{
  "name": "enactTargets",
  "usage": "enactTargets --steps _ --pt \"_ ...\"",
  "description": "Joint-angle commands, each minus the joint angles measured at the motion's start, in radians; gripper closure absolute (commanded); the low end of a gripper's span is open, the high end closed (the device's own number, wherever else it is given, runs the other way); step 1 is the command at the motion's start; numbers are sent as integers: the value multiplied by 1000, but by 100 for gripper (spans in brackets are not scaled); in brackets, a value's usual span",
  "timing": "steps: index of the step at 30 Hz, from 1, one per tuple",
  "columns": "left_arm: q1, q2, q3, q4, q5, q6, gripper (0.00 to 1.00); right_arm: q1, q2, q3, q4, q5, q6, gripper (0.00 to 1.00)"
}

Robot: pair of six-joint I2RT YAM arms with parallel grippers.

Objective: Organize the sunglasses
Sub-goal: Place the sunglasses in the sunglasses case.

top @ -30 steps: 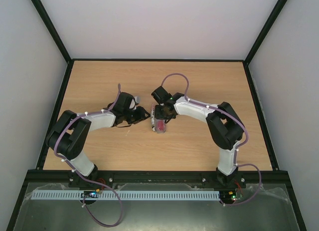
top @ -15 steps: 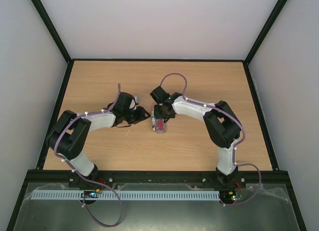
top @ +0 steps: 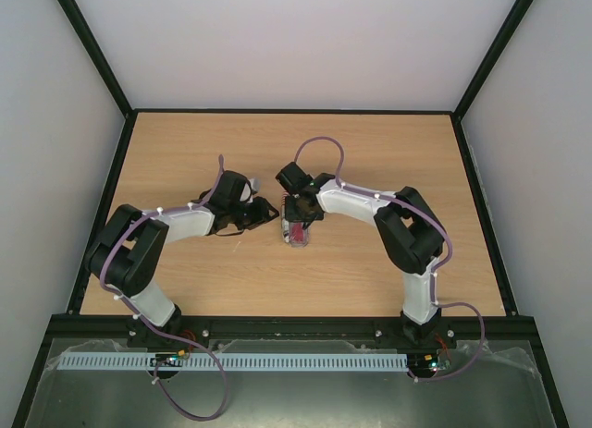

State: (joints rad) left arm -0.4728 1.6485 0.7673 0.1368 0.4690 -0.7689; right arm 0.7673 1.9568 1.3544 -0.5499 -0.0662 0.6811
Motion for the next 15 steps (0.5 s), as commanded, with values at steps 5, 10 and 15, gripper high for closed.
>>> enactTargets --steps 5,10,15 --pt "-4 -29 9 4 10 -1 66 7 35 20 -22 66 10 99" --pt "-4 -30 14 -2 10 3 66 7 34 15 -5 68 19 99" --pt "-4 -27 17 -5 13 5 66 7 16 0 26 66 29 99"
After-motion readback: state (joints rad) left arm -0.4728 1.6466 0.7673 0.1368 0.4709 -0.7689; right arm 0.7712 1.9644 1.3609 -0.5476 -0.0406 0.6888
